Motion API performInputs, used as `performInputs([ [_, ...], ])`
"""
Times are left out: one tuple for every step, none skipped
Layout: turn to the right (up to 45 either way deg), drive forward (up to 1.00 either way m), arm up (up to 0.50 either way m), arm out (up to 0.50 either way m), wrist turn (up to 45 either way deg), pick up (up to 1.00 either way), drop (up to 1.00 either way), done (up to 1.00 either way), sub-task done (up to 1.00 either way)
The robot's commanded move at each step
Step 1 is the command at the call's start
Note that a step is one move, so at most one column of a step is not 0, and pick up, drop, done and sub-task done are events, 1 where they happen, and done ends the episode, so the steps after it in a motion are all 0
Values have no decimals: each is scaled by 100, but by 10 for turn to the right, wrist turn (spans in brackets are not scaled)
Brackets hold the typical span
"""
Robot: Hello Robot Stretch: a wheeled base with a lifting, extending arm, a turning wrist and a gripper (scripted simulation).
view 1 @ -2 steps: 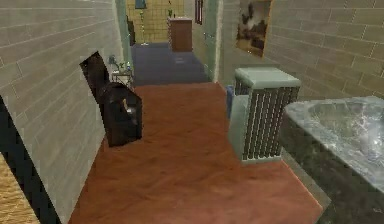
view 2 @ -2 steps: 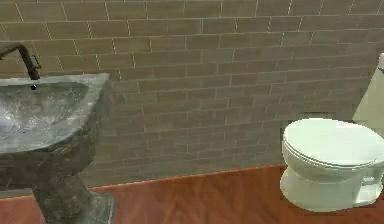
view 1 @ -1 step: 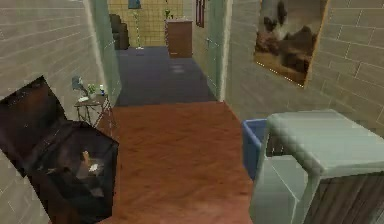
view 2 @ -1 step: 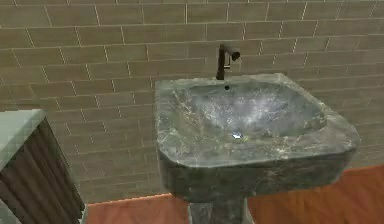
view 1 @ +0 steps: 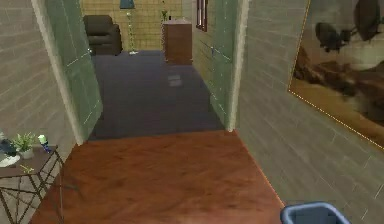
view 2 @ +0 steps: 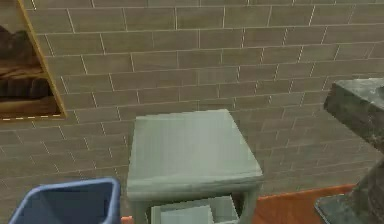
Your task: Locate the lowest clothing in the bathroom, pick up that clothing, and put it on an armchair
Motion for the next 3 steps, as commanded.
performInputs([
  [-210, 0, 0, 0, 0, 0, 0, 0, 0],
  [0, 80, 0, 0, 0, 0, 0, 0, 0],
  [-450, 0, 0, 0, 0, 0, 0, 0, 0],
])
